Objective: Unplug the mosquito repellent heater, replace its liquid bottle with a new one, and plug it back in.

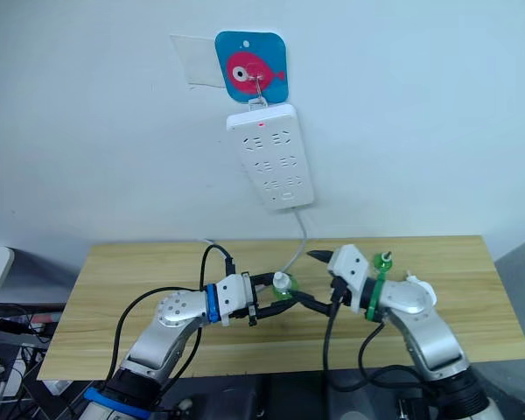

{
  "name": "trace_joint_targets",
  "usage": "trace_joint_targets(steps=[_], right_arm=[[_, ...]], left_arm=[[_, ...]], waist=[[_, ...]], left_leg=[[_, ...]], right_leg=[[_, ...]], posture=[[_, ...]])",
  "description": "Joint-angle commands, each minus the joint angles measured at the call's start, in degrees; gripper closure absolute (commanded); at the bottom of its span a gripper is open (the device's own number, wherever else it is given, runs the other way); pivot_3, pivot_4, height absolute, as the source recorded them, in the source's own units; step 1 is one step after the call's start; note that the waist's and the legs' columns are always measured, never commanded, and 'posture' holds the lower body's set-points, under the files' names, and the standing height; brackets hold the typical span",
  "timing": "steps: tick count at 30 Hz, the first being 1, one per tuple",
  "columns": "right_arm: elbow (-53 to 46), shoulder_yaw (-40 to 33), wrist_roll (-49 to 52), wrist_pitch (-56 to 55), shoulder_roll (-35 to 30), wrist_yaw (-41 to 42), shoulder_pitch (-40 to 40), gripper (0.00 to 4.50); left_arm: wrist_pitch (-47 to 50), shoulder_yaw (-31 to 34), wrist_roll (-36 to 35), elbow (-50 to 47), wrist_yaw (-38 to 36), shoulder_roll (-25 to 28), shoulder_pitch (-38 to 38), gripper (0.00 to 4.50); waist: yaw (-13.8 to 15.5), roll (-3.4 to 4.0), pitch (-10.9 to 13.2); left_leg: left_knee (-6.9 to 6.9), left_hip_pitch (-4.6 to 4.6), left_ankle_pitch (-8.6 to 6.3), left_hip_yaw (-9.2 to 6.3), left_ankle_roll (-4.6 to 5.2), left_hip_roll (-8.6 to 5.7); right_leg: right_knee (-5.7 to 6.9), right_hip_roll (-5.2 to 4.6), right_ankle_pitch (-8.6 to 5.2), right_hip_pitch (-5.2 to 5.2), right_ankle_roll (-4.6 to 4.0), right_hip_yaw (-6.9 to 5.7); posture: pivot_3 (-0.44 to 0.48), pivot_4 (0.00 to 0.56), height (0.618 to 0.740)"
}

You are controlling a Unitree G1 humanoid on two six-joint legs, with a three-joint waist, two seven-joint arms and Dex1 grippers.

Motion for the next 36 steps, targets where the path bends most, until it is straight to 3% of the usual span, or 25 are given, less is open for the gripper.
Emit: trace_joint_targets(steps=[1,7,12,16,22,29,36], right_arm=[[-2.6,-1.6,2.6,-0.5,-1.7,2.8,0.6,0.02],[-5.7,4.7,3.4,0.3,-0.9,6.0,0.6,0.02],[-2.2,8.9,-2.8,-1.1,6.3,-1.8,-2.7,0.02],[0.3,7.6,-5.3,-1.0,9.4,-6.7,-4.5,0.02],[1.3,2.3,-3.6,-1.4,4.8,-5.9,-3.4,0.02],[-1.5,-2.3,1.8,-1.0,-3.6,1.1,-0.6,0.02],[-6.7,0.4,7.4,4.2,-4.7,5.7,0.5,0.02]], left_arm=[[-0.9,0.1,-0.8,-1.7,-0.5,0.1,-0.3,2.26],[-1.0,0.1,-0.7,-0.7,-0.4,-0.1,-1.3,2.26],[-1.6,-0.1,-0.5,-0.7,-0.5,-0.2,-1.4,2.26],[-1.3,-0.1,-0.7,-1.6,-0.6,0.1,-0.6,2.26],[-1.4,-0.3,-0.8,-0.9,-0.9,0.1,-0.7,2.26],[-1.8,-0.1,-0.9,0.7,-1.5,-0.2,-2.0,2.26],[-2.8,-0.1,-0.5,1.4,-2.0,0.1,-1.8,2.26]], waist=[[0.0,0.00,0.0],[-0.1,-0.01,0.0],[-0.2,-0.01,0.0],[-0.1,0.00,0.0],[0.0,0.00,0.0],[-0.2,0.00,0.0],[-0.5,0.00,0.0]], left_leg=[[0.00,0.00,0.00,0.00,0.00,0.00],[0.00,0.00,-0.03,0.00,0.05,0.01],[0.00,0.00,-0.02,-0.02,0.04,0.05],[0.00,0.00,0.06,-0.03,-0.12,0.03],[-0.03,-0.01,0.04,-0.01,-0.07,-0.02],[-0.03,-0.02,-0.03,0.02,0.05,-0.02],[-0.08,-0.01,-0.04,0.00,0.07,0.10]], right_leg=[[0.00,0.00,0.00,0.00,0.00,0.00],[0.00,0.02,0.00,0.01,0.00,0.00],[0.00,0.06,0.00,-0.01,0.00,0.01],[-0.01,0.05,0.00,-0.02,0.00,0.00],[-0.17,-0.03,0.00,0.03,0.00,0.00],[-0.17,-0.02,0.00,0.06,0.00,0.00],[-0.17,0.12,0.00,0.05,0.00,0.01]], posture=[[-0.040,0.250,0.740],[-0.041,0.255,0.740],[-0.039,0.256,0.740],[-0.046,0.258,0.740],[-0.066,0.259,0.740],[-0.079,0.259,0.740],[-0.077,0.261,0.740]])
